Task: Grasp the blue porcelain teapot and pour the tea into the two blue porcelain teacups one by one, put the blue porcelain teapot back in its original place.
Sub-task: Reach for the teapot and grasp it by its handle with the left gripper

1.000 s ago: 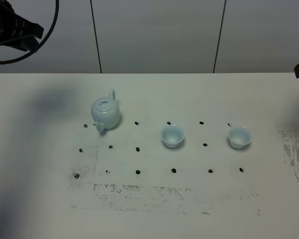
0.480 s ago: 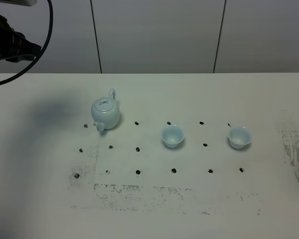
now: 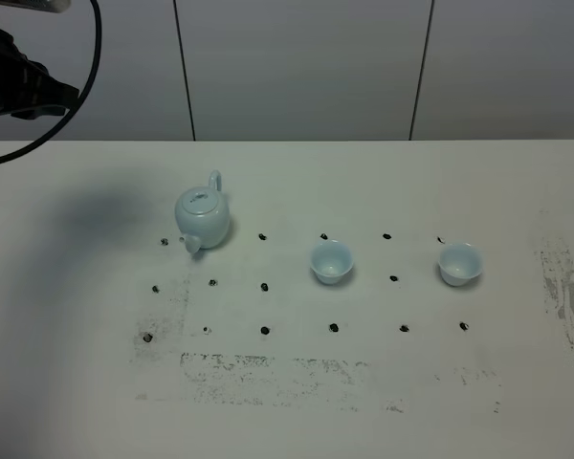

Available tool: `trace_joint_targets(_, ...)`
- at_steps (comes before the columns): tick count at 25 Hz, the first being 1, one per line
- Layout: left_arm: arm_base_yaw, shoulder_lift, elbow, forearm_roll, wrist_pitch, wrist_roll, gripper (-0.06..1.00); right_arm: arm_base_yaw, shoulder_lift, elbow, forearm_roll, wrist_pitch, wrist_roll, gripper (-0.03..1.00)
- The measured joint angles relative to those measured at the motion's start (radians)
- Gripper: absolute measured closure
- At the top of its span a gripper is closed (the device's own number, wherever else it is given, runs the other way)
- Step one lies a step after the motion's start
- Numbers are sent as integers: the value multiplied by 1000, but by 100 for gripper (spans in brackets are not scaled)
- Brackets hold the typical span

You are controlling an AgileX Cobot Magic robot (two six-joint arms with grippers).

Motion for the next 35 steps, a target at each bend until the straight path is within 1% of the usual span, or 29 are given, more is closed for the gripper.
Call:
trace_joint_targets(4, 0, 0, 0, -3, -13, 1, 70, 0, -152, 55, 8, 23, 1, 60)
trace_joint_targets(8, 0, 0, 0, -3, -14, 2, 70, 0, -296, 170, 25, 32, 1, 60)
trace_joint_targets(11, 0, 0, 0, 2, -16, 2, 70, 0, -397, 239, 32, 61, 1, 60)
trace_joint_targets(15, 0, 0, 0, 2, -22, 2, 70, 0, -501, 257, 36, 110, 0, 60)
trace_joint_targets(17, 0, 0, 0, 2, -23, 3, 70, 0, -555, 272, 36, 116, -4, 60)
trace_joint_targets(31, 0, 0, 0, 3, -29, 3, 70, -1, -581, 275, 40, 121, 0, 60)
trace_joint_targets(35, 0, 0, 0, 3, -29, 5, 70, -35, -581, 275, 40, 121, 1, 60)
